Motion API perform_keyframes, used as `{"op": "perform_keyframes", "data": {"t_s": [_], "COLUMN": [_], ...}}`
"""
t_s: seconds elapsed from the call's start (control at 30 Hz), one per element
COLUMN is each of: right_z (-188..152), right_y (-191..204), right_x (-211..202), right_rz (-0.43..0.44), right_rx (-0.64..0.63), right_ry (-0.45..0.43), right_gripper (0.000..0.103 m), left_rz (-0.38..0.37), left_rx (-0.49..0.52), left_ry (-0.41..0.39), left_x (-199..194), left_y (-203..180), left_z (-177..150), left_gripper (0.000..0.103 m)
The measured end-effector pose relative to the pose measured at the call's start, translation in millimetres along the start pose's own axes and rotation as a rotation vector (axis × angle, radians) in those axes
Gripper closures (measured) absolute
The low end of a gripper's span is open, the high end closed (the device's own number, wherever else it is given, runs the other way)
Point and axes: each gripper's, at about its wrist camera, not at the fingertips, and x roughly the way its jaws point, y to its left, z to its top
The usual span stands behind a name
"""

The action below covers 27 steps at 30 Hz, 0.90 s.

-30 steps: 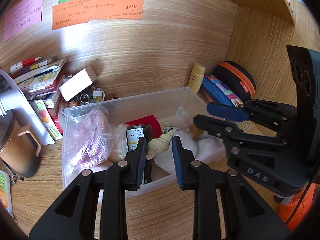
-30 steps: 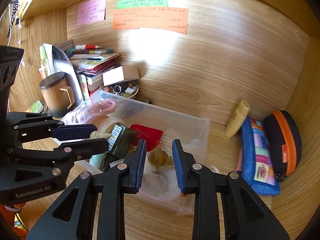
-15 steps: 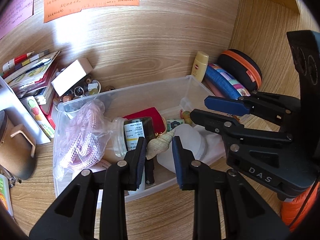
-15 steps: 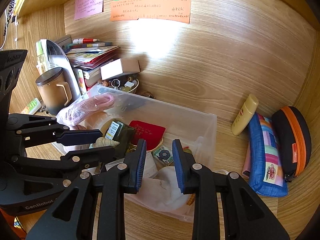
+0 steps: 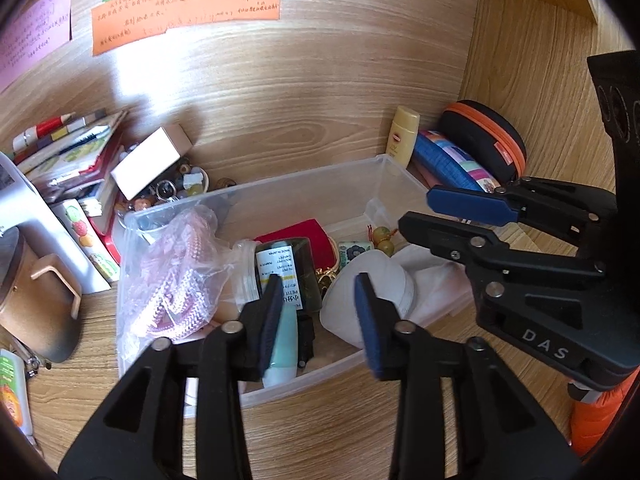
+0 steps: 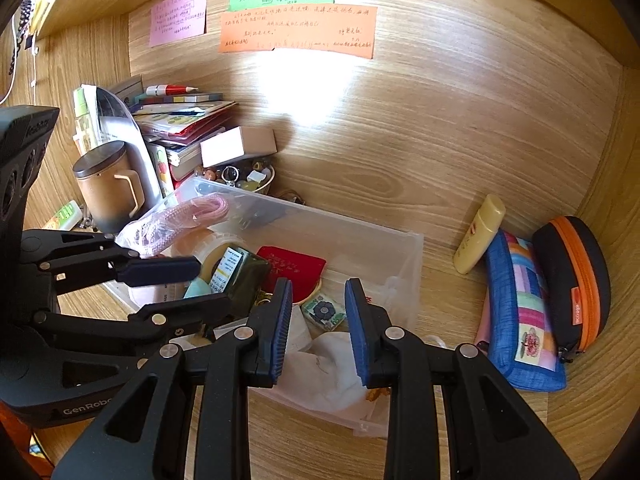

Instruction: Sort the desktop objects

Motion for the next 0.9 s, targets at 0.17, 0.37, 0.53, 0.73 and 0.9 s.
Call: {"op": "perform_keyframes", "data": {"t_s": [0.17,0.37,0.53,0.73,0.9], "right_z": [-1,-2,-4,-9,-15], "right_y": [-3,-6,-9,-10,-7], "right_x": [-12,-32,-53,-74,-92], "right_rz": [-0.013,-0.048,-0.094,-0.134,-0.161], "right_rx": [0.014,0.029,0.046,0.066,0.072], "right_ry": [-0.024,-0.065,-0.117,-0.151,-0.184], "right_gripper": [0.064,0.048,0.025,0.014,0.000], "left_rz": [0.018,0.062,0.123,0.147,0.175], "left_rx": [0.011,0.011,0.000,-0.070,-0.130], "left_ry": [-0.030,-0.070,-0.115,-0.138,-0.171], "left_x": [-10,-26,-43,-66,-83], "left_y": [-4,-1,4,17,26], "left_z": [2,2,1,-1,-8], "left_gripper": [0.052,0.034,0.013,0.007,0.005]}}
